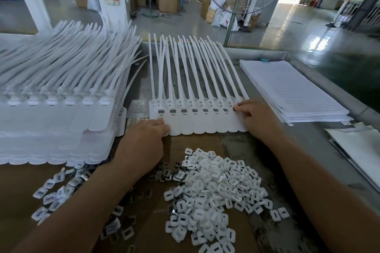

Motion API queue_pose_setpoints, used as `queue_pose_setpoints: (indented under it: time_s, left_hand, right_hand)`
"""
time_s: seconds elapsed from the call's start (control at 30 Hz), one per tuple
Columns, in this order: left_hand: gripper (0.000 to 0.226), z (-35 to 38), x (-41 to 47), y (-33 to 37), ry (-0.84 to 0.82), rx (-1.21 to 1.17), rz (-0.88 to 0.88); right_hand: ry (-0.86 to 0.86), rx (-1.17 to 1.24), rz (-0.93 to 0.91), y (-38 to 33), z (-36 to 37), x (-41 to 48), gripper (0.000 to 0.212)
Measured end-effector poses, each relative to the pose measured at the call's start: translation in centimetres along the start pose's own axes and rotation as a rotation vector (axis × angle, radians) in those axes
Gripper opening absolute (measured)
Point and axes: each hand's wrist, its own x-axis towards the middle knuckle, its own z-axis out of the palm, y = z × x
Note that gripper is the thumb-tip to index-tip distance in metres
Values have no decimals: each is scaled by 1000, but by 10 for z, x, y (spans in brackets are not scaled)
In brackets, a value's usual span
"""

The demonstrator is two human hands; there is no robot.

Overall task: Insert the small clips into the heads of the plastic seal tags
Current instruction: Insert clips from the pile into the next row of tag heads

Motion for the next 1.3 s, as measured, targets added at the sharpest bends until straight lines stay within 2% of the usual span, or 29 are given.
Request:
queue_pose_setpoints:
  time_s: [0.13, 0.33, 0.43, 0.53, 0.67, 0.87, 1.03, 1.3]
  left_hand:
    - [49, 0, 1, 1, -10, 9, -8]
    - [49, -3, -1, 2, -9, 8, 6]
    - [49, -2, 0, 2, -11, 10, 3]
    - [49, -1, 0, 2, -2, 11, 3]
    - [48, 0, -1, 1, 8, 14, 4]
    - [45, -1, 0, -1, 18, 22, 32]
    - [37, -1, -1, 0, 35, 11, 45]
    - [44, -4, -1, 1, 5, 2, 26]
  right_hand:
    - [-13, -8, -30, 2, 4, -2, 32]
    - [80, 238, 128, -6, -10, -3, 30]
    - [73, 270, 89, -19, -15, -6, 24]
    - [-37, 267, -51, -42, -21, -15, 18]
    - [-277, 250, -202, -79, -24, -33, 11]
    - [-489, 90, -380, -123, -12, -55, 15]
    - [-574, -30, -370, -136, -3, -60, 16]
    - [-590, 13, -385, -133, 0, -59, 13]
